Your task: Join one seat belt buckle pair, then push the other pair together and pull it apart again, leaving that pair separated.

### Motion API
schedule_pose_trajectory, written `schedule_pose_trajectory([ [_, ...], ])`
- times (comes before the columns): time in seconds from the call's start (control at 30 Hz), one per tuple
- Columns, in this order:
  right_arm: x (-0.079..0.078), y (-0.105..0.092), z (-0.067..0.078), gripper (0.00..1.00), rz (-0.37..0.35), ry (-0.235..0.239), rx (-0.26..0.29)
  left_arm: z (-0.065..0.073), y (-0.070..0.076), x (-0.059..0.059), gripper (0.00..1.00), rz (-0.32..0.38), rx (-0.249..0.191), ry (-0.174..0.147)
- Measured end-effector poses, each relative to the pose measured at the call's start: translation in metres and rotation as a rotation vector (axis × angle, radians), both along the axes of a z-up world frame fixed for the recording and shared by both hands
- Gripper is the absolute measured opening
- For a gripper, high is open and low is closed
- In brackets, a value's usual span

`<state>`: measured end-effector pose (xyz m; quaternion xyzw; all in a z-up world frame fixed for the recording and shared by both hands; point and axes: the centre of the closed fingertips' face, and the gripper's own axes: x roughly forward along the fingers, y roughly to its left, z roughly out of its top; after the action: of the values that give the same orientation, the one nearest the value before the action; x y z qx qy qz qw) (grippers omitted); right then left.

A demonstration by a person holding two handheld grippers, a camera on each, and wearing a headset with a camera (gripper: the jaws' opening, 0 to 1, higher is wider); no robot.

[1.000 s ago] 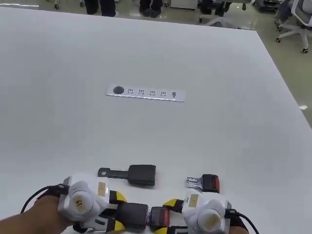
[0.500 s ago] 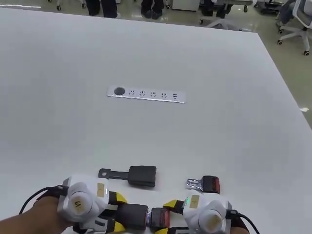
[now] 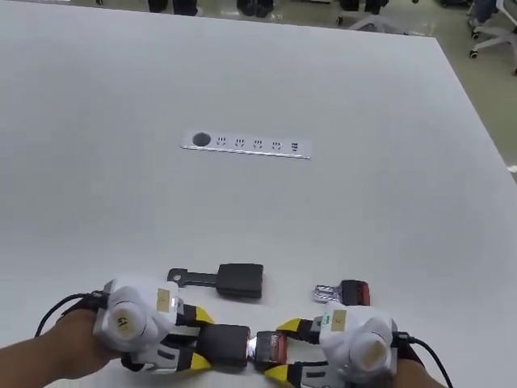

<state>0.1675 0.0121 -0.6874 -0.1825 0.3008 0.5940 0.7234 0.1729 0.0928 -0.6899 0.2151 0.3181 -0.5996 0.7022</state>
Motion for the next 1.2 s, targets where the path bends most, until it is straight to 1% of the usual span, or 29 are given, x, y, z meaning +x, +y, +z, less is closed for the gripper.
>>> schedule_pose_trajectory([
  [0.03, 0.0001, -0.0004, -0.0002, 0.31, 0.006, -0.004, -0.001, 0.0017, -0.0010, -0.0004, 0.32, 0.002, -0.005, 0.006],
  [0.07, 0.0000, -0.0005, -0.0002, 0.31, 0.009, -0.007, -0.001, 0.0023, -0.0015, -0.0008, 0.32, -0.002, -0.007, 0.005],
  [0.3, -0.0016, 0.0004, 0.0049, 0.31, 0.016, 0.002, 0.024, 0.0023, -0.0008, -0.0007, 0.31, -0.010, -0.029, 0.015],
  [0.43, -0.0019, 0.0005, 0.0059, 0.30, 0.025, 0.001, 0.031, 0.0037, -0.0018, -0.0017, 0.31, -0.017, -0.035, 0.012],
  [0.5, -0.0023, 0.0008, 0.0066, 0.30, 0.027, 0.001, 0.035, 0.0050, -0.0020, -0.0025, 0.31, -0.019, -0.043, 0.016],
  [0.67, -0.0024, 0.0003, 0.0056, 0.30, 0.029, -0.006, 0.041, 0.0020, -0.0011, -0.0015, 0.30, -0.030, -0.049, 0.017],
  [0.93, -0.0019, -0.0008, 0.0047, 0.30, 0.026, -0.012, 0.049, 0.0037, -0.0023, -0.0023, 0.30, -0.032, -0.056, 0.021],
  [1.2, -0.0024, 0.0000, 0.0051, 0.31, 0.017, -0.015, 0.052, 0.0027, -0.0027, -0.0013, 0.30, -0.035, -0.058, 0.018],
])
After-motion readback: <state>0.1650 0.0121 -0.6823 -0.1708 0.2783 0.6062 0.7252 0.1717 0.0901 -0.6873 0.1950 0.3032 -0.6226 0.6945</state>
